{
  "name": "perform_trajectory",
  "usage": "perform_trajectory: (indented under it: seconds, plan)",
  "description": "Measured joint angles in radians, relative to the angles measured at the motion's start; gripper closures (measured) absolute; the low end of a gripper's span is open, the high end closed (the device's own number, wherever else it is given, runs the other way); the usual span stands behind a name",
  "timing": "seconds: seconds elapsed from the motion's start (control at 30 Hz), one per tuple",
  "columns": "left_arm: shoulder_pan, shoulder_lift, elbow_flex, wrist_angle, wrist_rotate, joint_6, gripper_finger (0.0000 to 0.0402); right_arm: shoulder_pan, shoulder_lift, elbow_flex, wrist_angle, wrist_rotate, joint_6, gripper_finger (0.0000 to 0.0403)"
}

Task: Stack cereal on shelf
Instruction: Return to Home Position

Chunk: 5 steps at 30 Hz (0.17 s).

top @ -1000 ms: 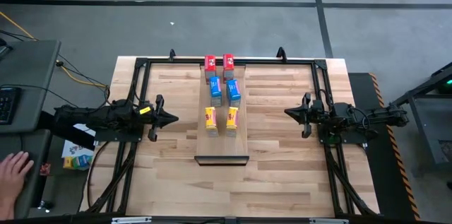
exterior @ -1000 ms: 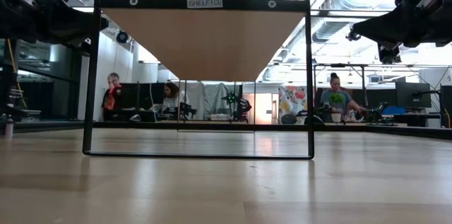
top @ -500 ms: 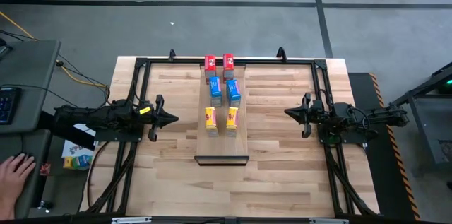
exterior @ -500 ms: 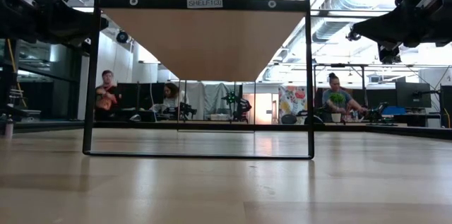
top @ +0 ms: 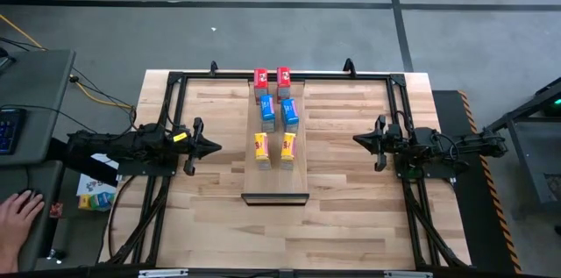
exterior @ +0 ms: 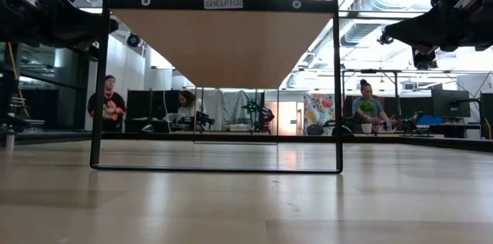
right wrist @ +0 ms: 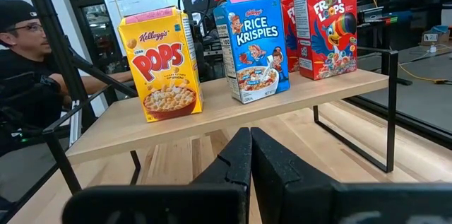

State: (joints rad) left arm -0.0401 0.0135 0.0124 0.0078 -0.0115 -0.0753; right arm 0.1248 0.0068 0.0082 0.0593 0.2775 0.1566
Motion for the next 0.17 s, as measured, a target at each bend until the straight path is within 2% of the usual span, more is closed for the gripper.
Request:
perform_trajectory:
  seconds: [0.17]
  plan:
    - [0.0, 0.0, 0.0, 0.0, 0.0, 0.0, 0.0396, 0.0, 0.0, 0.0, 0.0, 0.0, 0.0, 0.0402]
